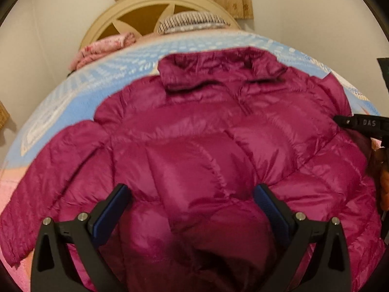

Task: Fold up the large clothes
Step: 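Move the left tool over the jacket toward the other sleeve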

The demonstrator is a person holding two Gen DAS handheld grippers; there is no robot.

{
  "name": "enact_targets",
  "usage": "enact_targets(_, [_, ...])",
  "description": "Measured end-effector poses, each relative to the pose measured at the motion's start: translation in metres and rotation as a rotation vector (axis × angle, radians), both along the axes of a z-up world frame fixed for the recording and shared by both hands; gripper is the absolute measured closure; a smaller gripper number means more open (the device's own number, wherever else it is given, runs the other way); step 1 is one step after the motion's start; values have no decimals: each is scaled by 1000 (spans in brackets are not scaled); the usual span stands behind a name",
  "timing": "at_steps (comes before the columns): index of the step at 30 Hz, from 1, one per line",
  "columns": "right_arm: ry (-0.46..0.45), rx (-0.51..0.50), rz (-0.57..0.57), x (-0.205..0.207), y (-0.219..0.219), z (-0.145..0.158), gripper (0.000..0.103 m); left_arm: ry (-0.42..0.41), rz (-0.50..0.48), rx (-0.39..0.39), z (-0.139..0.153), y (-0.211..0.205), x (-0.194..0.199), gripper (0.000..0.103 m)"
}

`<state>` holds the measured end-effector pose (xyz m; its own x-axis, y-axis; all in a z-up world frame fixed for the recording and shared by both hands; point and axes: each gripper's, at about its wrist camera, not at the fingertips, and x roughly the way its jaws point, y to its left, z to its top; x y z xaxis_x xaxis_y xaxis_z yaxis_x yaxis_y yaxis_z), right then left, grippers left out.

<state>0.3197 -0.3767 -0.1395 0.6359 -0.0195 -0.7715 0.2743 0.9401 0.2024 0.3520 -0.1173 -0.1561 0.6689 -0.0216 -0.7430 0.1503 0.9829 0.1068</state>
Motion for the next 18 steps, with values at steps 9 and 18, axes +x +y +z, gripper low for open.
enact_targets(9, [-147,-151,-4,-10,25,55,81,64,3,-46,-10,4,7,0])
enact_targets(18, [24,-70,-45,28,3,0,79,91,-3,-96,-12,8,10,0])
